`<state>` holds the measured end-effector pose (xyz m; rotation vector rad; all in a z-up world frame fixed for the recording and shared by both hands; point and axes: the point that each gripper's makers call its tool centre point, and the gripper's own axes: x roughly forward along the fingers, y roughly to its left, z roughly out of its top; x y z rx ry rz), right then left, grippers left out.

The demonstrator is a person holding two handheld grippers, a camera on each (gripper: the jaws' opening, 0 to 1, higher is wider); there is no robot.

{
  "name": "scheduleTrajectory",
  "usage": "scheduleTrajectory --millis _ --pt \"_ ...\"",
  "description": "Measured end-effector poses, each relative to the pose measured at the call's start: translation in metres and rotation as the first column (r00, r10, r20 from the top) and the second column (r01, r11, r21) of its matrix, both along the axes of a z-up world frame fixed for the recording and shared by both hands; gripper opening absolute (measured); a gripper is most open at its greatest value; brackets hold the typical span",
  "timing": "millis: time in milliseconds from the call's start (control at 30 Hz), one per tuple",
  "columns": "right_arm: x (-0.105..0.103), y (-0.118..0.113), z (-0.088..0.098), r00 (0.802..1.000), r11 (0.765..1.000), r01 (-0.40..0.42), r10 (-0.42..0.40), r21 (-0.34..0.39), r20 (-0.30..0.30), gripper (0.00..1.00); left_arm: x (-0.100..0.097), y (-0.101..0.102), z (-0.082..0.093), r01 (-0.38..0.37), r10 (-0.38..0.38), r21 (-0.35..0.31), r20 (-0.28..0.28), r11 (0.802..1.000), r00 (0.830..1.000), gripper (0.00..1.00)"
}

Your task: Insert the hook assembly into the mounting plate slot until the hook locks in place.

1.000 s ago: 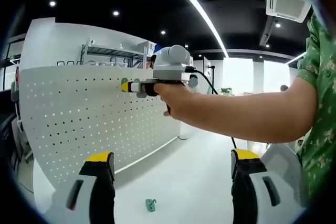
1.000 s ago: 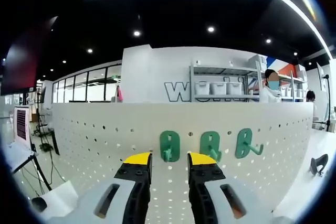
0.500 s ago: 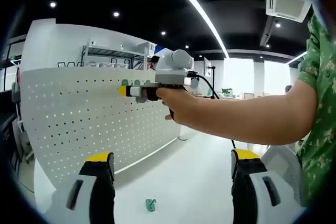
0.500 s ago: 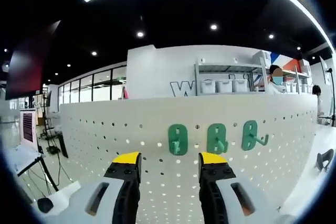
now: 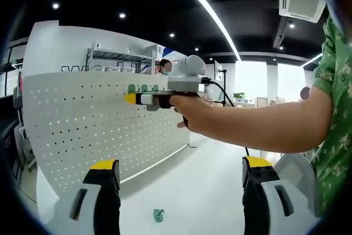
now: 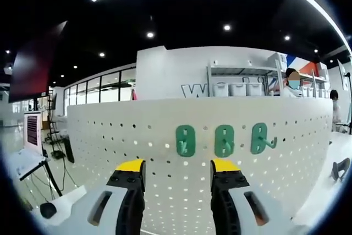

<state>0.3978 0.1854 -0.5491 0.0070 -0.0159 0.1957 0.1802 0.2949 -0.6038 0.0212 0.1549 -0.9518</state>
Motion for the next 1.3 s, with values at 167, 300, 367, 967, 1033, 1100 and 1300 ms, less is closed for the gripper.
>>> scheduleTrajectory --millis 167,300,367,967,1033,1100,1300 --pt "-0.005 -0.005 -0.003 1.000 1.000 -0.001 0.001 -0.006 -0.005 0.48 -0.001 -0.002 0.000 -0.001 0.001 0.001 0.001 1.000 1.000 0.95" --pt "-0.009 -0.009 -0.004 1.000 1.000 -0.005 0.005 -0.012 -0.006 0.48 -0.002 -0.002 0.000 -0.002 0.002 0.003 0.002 1.000 1.000 0.95" --pt "-0.012 -0.010 -0.005 1.000 1.000 -0.009 0.009 -0.016 -0.007 0.48 -0.002 -0.002 0.000 -0.004 0.004 0.003 0.002 1.000 1.000 0.95" --pt "-0.047 -0.023 -0.022 0.998 0.998 -0.045 0.044 -0.044 -0.039 0.49 -0.012 -0.003 -0.005 -0.015 0.015 0.020 -0.011 1.000 1.000 0.95" --pt "-0.050 -0.025 -0.024 0.998 0.998 -0.047 0.045 -0.045 -0.041 0.48 -0.013 -0.003 -0.005 -0.017 0.017 0.021 -0.013 1.000 1.000 0.95" --pt "-0.054 -0.027 -0.027 0.998 0.998 -0.050 0.048 -0.044 -0.045 0.48 -0.015 -0.004 -0.006 -0.018 0.018 0.026 -0.013 1.000 1.000 0.95" --pt "-0.065 -0.030 -0.033 0.997 0.997 -0.064 0.061 -0.053 -0.054 0.48 -0.018 -0.005 -0.005 -0.024 0.024 0.029 -0.011 0.999 1.000 0.95"
